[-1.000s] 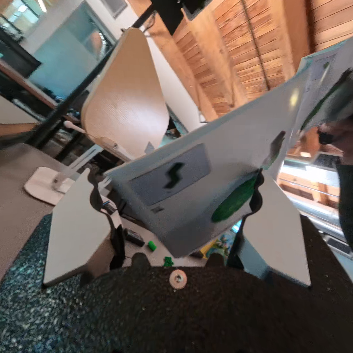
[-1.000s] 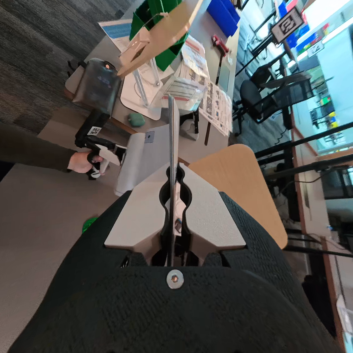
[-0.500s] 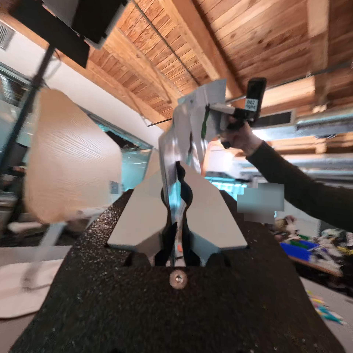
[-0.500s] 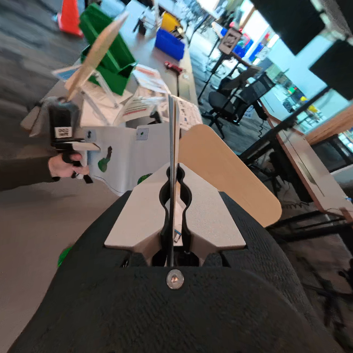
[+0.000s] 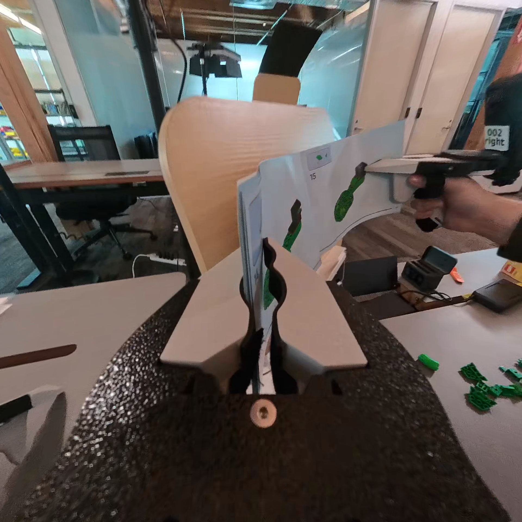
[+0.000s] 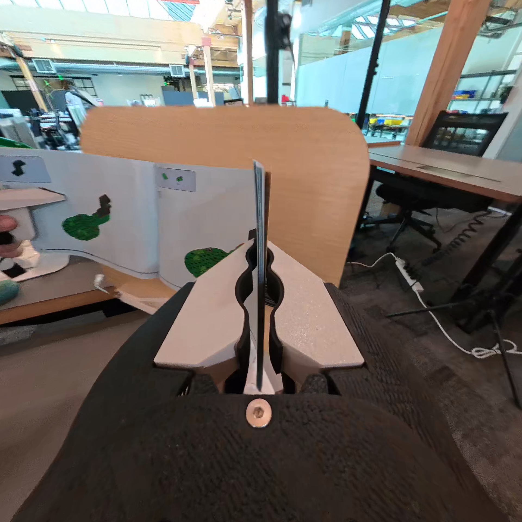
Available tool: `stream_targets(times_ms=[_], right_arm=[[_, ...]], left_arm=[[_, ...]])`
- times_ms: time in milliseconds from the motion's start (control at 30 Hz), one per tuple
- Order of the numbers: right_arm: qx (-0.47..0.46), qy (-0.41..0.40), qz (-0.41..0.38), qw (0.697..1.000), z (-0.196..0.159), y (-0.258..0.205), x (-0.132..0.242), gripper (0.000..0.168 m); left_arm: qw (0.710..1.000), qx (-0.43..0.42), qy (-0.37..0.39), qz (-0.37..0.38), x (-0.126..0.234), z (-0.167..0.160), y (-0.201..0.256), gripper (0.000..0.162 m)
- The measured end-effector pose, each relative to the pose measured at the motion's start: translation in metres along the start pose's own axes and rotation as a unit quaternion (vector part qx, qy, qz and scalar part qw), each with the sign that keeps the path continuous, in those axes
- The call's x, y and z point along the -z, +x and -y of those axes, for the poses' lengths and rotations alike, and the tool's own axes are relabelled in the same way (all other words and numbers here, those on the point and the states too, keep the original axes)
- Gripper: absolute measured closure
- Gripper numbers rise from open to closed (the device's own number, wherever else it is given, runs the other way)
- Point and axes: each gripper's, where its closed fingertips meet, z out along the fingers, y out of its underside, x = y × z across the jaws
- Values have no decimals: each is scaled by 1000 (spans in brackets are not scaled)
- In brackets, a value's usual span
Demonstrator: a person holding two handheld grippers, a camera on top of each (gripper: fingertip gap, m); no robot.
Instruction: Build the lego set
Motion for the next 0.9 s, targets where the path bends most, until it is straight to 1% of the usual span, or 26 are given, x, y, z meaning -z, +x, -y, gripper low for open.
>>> stream_targets(times_ms=[100,200,300,400,433,500,567,600,633,667,700,733,767,800,833,867,900], right_arm=[[-7,-12,-2,1000,-23,13,-15,165],[-8,-22,-7,1000,-36,20,-25,162],[-2,-22,-19,1000,-41,27,-29,158],[-8,-17,-20,1000,-40,28,-30,159],[-5,-15,-28,999,-39,29,-29,156],[-2,-4,-61,998,-35,36,-25,150],[-2,-5,-73,997,-34,40,-20,145],[2,-9,-91,996,-34,44,-17,139],[10,-8,-119,993,-31,51,-12,140],[26,8,-171,985,-22,60,-2,141],[52,52,-224,972,-4,62,11,142],[88,104,-243,961,16,49,23,143],[129,144,-237,952,30,25,28,143],[179,162,-202,949,36,-12,24,142],[239,163,-147,946,32,-56,14,142],[311,149,-82,935,16,-105,0,143],[391,116,-10,913,-12,-154,-15,144]], left_arm=[[999,-5,-30,19,-7,-21,-9,162],[999,1,-38,29,-10,-32,-18,162],[999,18,-34,13,-12,-34,-20,162],[998,41,-42,0,-14,-35,-21,162],[998,52,-47,-2,-13,-36,-21,162],[996,74,-56,-6,-12,-38,-20,162],[994,85,-67,-9,-10,-42,-20,162],[994,86,-71,-11,-10,-43,-20,162],[994,88,-71,-13,-9,-43,-20,162],[993,90,-72,-13,-9,-44,-20,162],[993,91,-72,-12,-9,-44,-20,162],[993,90,-70,-13,-10,-44,-20,162],[993,91,-70,-14,-10,-44,-19,162],[993,91,-70,-15,-11,-44,-19,162],[993,92,-69,-17,-12,-45,-18,162],[993,93,-67,-19,-13,-45,-17,162],[993,94,-67,-21,-14,-45,-16,162]])
